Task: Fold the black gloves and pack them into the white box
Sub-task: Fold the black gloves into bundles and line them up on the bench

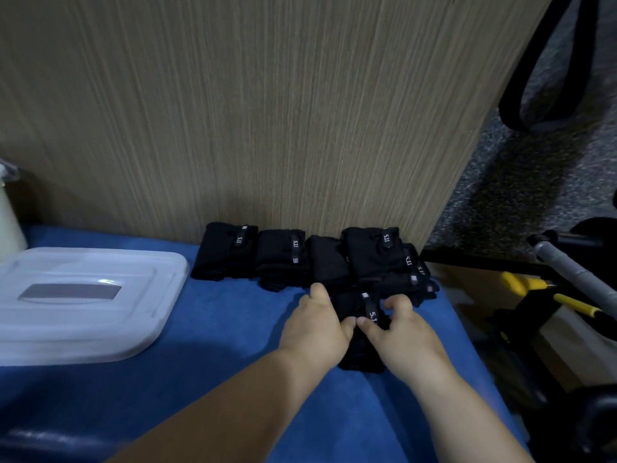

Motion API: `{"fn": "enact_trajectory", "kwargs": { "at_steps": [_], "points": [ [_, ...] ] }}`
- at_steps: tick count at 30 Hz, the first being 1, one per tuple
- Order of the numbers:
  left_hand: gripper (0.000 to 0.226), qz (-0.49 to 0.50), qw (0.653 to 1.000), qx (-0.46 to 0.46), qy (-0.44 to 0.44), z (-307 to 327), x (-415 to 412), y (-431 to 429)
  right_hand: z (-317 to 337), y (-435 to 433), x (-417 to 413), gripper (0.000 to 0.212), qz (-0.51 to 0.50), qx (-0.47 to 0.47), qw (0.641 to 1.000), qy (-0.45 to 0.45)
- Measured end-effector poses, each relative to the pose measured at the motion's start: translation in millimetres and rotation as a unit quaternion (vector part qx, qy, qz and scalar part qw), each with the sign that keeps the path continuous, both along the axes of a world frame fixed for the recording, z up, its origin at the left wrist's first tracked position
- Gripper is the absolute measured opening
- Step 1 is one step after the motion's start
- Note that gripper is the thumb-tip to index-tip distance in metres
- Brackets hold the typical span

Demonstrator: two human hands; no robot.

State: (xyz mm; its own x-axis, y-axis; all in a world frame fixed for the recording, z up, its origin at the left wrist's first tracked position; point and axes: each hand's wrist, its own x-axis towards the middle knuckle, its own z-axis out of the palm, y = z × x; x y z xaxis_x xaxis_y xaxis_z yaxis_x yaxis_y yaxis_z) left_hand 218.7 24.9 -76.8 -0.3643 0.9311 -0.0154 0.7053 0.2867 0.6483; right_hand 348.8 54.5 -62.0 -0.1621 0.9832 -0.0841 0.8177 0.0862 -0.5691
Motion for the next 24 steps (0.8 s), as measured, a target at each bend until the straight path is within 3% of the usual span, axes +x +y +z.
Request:
{"fn": "enact_trajectory", "kwargs": {
  "at_steps": [4, 7, 10, 13, 19, 24],
  "points": [
    [0.049, -0.018, 0.999, -0.036, 0.013, 4, -2, -4, 0, -1, -2, 0.056, 0.005, -0.031, 0.998, 0.046],
    [0.045, -0.015, 0.998, -0.041, -0.043, 5, -8, -6, -2, -6, -8, 0.051, 0.006, -0.033, 0.996, 0.086],
    [0.042, 0.019, 0.985, 0.009, -0.173, 2, -16, -7, -6, -10, -17, 0.048, 0.01, -0.01, 0.989, 0.149],
    [0.044, 0.042, 0.965, 0.081, -0.245, 6, -22, -9, -4, -16, -28, 0.048, 0.014, 0.035, 0.976, 0.215],
    [0.036, 0.048, 0.927, 0.21, -0.307, 36, -33, -5, 19, -15, -49, 0.031, -0.015, 0.118, 0.928, 0.353],
    [0.034, 0.041, 0.915, 0.255, -0.311, 61, -46, 15, 49, 8, -64, 0.045, -0.008, 0.184, 0.926, 0.33]
  ]
}}
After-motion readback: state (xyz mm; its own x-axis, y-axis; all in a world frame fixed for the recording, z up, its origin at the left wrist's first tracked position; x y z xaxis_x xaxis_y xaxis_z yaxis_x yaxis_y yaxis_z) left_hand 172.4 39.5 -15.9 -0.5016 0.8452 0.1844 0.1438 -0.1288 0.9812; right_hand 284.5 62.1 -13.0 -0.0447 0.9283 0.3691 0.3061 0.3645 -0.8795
